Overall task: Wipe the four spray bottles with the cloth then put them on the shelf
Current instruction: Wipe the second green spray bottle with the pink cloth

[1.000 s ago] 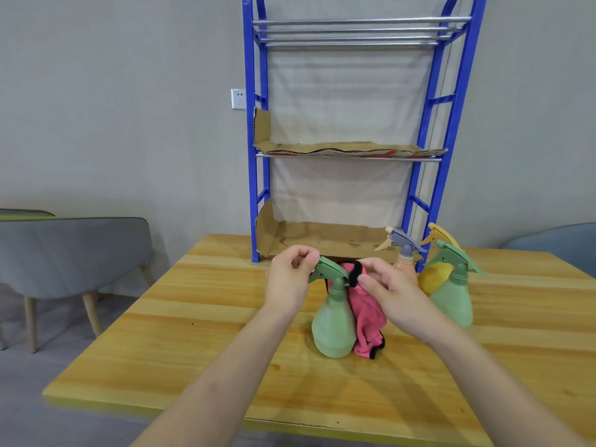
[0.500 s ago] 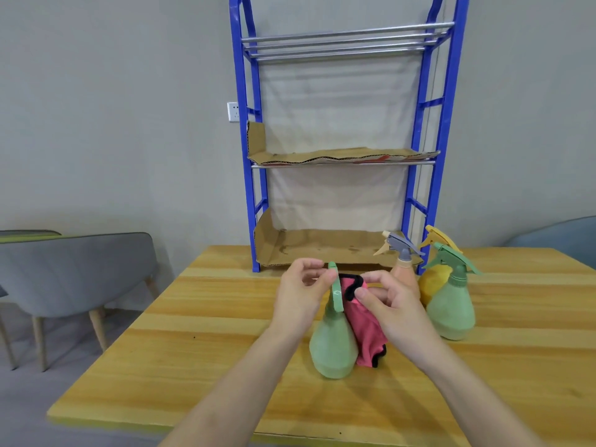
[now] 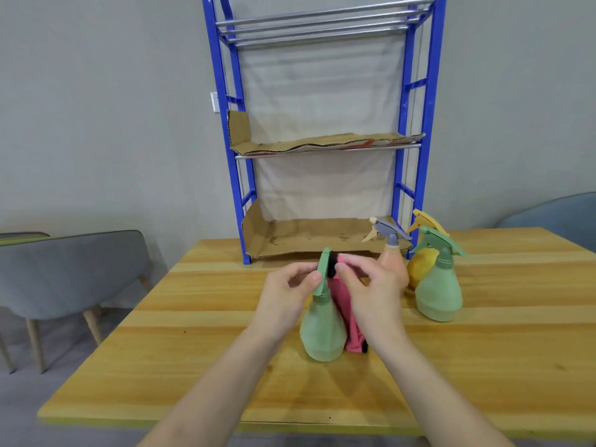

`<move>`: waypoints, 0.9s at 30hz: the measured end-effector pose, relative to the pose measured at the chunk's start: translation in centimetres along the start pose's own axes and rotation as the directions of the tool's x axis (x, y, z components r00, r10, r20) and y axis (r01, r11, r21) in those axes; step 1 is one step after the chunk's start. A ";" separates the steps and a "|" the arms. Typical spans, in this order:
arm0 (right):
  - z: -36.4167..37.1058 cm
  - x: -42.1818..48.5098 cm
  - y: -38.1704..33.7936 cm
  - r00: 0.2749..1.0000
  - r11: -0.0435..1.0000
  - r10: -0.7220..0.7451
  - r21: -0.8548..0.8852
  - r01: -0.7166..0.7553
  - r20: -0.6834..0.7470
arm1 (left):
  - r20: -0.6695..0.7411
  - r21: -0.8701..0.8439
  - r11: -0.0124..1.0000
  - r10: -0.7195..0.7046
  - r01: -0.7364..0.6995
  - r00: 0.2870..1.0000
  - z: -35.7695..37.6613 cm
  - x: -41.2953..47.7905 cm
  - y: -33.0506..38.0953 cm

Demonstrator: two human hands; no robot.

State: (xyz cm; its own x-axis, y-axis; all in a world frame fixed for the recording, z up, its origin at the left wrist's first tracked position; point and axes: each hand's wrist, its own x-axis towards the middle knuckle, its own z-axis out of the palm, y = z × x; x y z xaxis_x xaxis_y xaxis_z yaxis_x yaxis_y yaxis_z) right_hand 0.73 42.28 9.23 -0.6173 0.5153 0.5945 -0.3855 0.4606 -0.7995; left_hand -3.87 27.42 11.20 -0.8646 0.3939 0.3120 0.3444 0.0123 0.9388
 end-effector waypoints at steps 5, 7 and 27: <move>1.3 -0.9 0.6 0.999 0.998 0.045 0.050 -0.046 0.023 | 0.040 0.039 0.999 0.003 -0.004 0.999 -0.1 0.4 0.3; 1.4 -1.7 0.7 0.998 0.996 0.038 0.084 -0.043 0.059 | 0.057 0.051 0.999 -0.014 0.011 0.998 -0.2 0.8 0.4; 4.4 -3.1 1.3 0.960 0.981 -0.191 -0.077 0.179 -0.202 | 0.081 0.025 0.988 -0.156 0.155 0.984 -1.1 0.8 0.5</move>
State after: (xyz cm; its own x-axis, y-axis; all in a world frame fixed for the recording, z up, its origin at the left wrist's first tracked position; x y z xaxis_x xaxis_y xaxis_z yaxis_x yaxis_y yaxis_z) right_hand -0.86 38.07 5.95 -0.3806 0.5530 0.7412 -0.4360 0.5995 -0.6712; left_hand -4.75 26.76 12.08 -0.8752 0.4603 0.1485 0.2153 0.0958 0.9718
